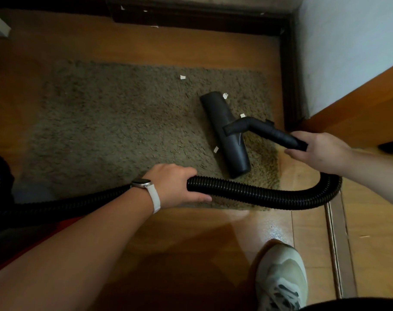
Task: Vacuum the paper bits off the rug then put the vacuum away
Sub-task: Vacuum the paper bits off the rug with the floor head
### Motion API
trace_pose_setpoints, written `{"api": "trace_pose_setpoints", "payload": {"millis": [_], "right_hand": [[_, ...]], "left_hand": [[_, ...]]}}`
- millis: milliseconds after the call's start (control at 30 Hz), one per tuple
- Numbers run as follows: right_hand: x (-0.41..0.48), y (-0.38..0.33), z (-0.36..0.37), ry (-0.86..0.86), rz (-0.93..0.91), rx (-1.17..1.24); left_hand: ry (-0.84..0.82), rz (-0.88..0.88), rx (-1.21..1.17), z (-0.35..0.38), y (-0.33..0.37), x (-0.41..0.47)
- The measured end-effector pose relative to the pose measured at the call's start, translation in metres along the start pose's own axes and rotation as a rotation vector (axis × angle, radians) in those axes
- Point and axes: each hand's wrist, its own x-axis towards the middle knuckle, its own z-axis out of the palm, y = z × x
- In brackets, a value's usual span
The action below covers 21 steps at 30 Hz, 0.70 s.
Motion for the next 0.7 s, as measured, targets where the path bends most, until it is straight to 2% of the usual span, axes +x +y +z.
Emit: {"api": "trace_pose_setpoints", "payload": {"millis": [400, 700], "right_hand": [[-0.019, 0.026, 0.013, -0.107, 0.159, 0.099], [0.018, -0.027, 0.024, -0.157, -0.075, -0.111]], "left_hand": [[-0.007, 0.061, 0.033, 0.011, 0.021, 0.016], [-0.036, 0.049, 0.055, 0.013, 0.001, 0.002]]}}
